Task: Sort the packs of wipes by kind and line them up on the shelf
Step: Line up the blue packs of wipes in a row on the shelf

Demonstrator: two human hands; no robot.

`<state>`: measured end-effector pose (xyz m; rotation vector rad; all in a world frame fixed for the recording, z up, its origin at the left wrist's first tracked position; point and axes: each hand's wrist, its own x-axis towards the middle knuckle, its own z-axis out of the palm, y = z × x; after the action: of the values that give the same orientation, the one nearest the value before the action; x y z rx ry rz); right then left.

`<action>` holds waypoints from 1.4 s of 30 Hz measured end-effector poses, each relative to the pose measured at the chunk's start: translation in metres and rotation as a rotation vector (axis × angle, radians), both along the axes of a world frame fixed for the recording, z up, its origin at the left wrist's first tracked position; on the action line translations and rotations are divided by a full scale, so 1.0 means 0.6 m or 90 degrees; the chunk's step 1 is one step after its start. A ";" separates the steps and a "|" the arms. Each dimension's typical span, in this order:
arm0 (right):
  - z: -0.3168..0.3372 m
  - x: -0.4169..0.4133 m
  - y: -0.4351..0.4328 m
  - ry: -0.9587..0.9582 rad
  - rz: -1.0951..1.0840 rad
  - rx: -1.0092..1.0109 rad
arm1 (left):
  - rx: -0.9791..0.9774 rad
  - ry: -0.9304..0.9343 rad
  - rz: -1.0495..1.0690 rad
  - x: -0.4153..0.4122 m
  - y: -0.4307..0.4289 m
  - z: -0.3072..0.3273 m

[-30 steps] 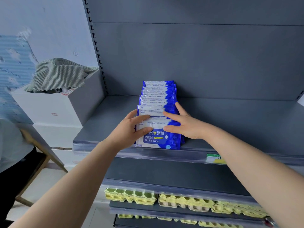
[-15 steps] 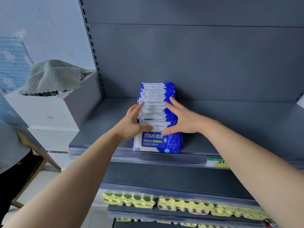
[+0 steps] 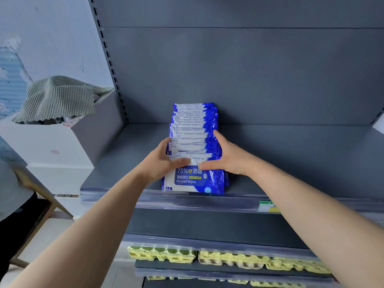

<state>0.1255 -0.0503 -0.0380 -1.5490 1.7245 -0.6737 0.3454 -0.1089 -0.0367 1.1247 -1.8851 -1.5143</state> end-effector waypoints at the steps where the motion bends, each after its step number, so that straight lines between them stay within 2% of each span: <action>1: 0.002 0.003 0.006 0.008 -0.006 -0.012 | -0.008 -0.009 -0.001 0.004 0.002 0.001; 4: 0.016 0.007 0.033 0.081 -0.010 -0.047 | -0.090 -0.067 -0.008 0.012 0.018 0.008; 7: 0.037 -0.006 0.067 0.158 -0.018 -0.095 | -0.275 -0.149 0.002 0.010 0.030 0.023; 11: 0.060 -0.057 0.119 0.240 -0.071 -0.154 | -0.504 -0.210 0.091 -0.045 0.058 0.040; 18: 0.074 -0.221 0.287 0.377 -0.208 -0.120 | -0.657 -0.198 -0.055 -0.277 0.172 0.053; 24: 0.047 -0.420 0.492 0.427 -0.325 -0.128 | -0.705 -0.146 -0.177 -0.522 0.334 0.027; 33: -0.010 -0.713 0.813 0.430 -0.443 -0.035 | -0.650 -0.063 -0.358 -0.894 0.608 -0.035; 42: -0.095 -1.016 0.949 0.428 -0.522 0.109 | -0.587 -0.111 -0.459 -1.231 0.719 -0.138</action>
<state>-0.4843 0.5189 -0.0953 -0.9474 2.8910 -0.3574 -0.3935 0.3227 -0.1196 0.1448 -2.8167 -0.5982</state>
